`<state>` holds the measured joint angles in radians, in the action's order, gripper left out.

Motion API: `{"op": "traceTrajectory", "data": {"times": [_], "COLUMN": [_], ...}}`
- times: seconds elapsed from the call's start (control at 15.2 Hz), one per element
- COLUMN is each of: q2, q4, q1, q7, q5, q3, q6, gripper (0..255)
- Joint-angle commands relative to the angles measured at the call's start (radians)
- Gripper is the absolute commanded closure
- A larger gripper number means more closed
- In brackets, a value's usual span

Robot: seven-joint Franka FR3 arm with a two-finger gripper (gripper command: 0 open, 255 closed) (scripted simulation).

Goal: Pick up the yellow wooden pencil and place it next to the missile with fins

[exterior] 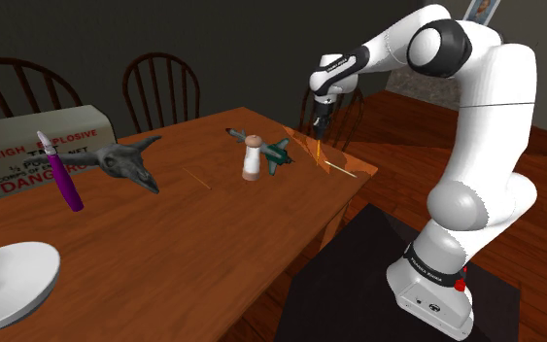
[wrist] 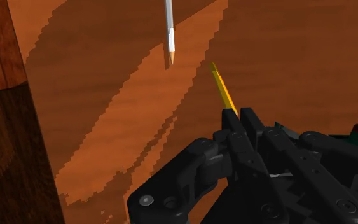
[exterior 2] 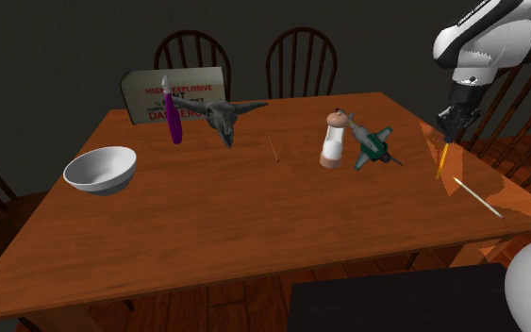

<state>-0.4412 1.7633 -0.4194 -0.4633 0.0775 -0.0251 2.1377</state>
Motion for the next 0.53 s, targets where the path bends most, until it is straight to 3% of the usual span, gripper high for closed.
{"op": "traceTrajectory", "data": {"times": [0.0, 0.46], "q2": [-0.012, -0.066], "q4": [0.018, 0.035], "q1": [0.001, 0.001], "q7": [0.004, 0.009], "q5": [0.001, 0.003], "q3": [0.0, -0.001], "q6": [0.027, 0.099], "gripper": [255, 255]}}
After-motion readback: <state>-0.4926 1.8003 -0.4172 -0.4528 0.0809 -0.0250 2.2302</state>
